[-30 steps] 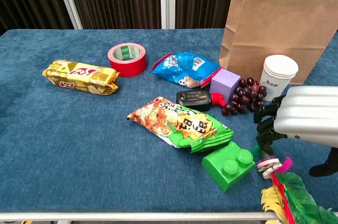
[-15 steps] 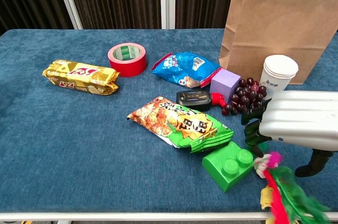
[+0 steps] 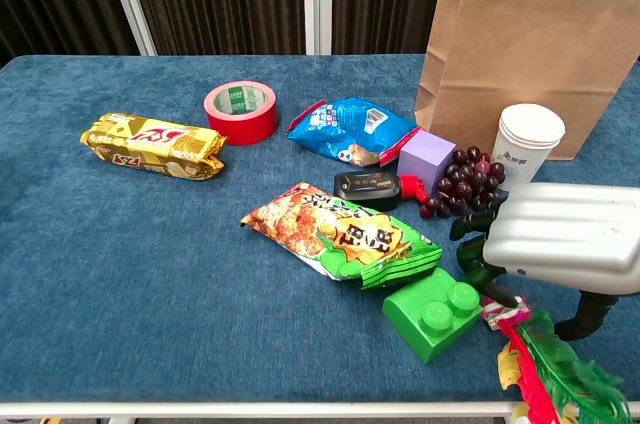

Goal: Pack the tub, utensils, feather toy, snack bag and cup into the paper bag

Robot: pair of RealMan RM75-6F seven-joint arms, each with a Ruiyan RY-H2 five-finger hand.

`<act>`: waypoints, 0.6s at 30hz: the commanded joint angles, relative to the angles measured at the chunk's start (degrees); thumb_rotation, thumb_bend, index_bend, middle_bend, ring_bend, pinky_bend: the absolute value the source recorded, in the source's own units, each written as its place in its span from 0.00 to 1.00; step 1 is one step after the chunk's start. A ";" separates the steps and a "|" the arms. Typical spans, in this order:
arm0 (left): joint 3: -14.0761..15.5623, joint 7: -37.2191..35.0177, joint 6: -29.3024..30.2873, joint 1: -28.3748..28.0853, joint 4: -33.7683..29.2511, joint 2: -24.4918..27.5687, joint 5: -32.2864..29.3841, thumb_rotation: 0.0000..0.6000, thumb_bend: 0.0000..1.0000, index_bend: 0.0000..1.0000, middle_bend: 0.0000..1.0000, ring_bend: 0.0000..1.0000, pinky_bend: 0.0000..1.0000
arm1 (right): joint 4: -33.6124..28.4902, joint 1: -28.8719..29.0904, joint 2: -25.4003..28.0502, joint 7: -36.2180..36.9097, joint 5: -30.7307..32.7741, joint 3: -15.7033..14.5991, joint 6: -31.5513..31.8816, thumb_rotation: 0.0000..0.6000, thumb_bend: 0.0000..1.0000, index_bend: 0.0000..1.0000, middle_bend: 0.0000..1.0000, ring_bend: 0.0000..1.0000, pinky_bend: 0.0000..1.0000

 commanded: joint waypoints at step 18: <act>-0.19 -1.47 0.31 0.22 0.91 0.02 -0.15 1.00 0.08 0.11 0.09 0.04 0.20 | 5.44 -2.24 -5.14 -0.27 -3.47 -1.15 7.49 1.00 0.09 0.70 0.55 0.32 0.41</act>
